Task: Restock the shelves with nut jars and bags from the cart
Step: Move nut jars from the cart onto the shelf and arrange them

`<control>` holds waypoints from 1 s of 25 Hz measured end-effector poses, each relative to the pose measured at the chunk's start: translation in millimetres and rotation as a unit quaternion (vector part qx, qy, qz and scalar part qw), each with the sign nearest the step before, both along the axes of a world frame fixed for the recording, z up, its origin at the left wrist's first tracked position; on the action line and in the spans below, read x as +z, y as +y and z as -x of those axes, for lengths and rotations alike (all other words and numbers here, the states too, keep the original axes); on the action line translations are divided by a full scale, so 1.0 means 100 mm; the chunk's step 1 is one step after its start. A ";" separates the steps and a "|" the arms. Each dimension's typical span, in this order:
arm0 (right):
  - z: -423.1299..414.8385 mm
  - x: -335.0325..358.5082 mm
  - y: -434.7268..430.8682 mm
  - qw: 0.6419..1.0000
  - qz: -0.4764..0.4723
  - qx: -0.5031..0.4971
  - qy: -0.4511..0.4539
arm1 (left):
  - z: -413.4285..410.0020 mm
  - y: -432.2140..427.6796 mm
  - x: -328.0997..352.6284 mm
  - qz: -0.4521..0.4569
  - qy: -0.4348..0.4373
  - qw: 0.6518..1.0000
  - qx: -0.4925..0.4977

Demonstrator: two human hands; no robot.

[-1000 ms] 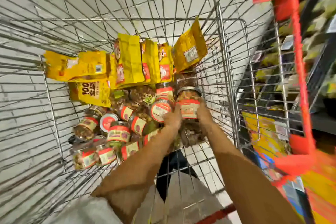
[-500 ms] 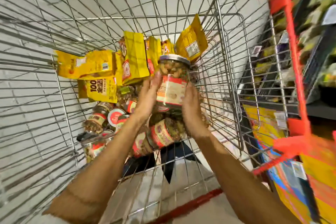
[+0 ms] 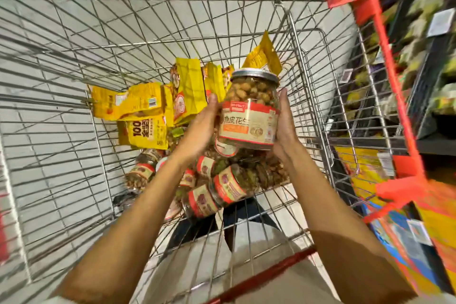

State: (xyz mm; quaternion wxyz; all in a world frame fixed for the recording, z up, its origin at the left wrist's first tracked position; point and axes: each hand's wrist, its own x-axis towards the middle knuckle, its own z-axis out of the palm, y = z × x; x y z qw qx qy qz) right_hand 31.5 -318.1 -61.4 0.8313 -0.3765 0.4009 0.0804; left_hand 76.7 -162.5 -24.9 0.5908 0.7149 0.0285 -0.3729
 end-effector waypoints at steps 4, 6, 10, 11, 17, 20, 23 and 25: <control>0.09 -0.08 -0.18 0.999 0.019 -0.036 0.031 | -0.16 0.19 -0.39 -0.051 0.122 0.968 0.212; 0.10 -0.14 -0.27 0.997 0.024 -0.050 0.047 | 0.09 0.26 -0.67 -0.096 0.231 0.936 0.247; 0.08 -0.26 -0.35 0.995 0.016 -0.032 0.089 | 0.50 -0.05 -0.96 -0.030 0.425 0.862 0.274; 0.11 -0.30 -0.36 0.994 0.021 -0.019 0.103 | 0.52 -0.15 -1.02 -0.045 0.406 0.875 0.260; 0.32 -0.56 -0.42 0.989 0.044 -0.005 0.139 | 0.15 -0.52 -1.31 -0.426 -0.107 0.887 -0.142; 0.36 -0.60 -0.42 0.988 0.039 -0.003 0.146 | -0.08 -0.70 -1.43 -0.424 -0.023 0.847 -0.320; 0.34 -0.59 -0.40 0.987 0.047 -0.007 0.152 | -0.07 -0.71 -1.39 -0.446 -0.014 0.820 -0.358; 0.30 -0.52 -0.35 0.986 0.029 -0.021 0.161 | -0.07 -0.63 -1.29 -0.395 0.018 0.858 -0.327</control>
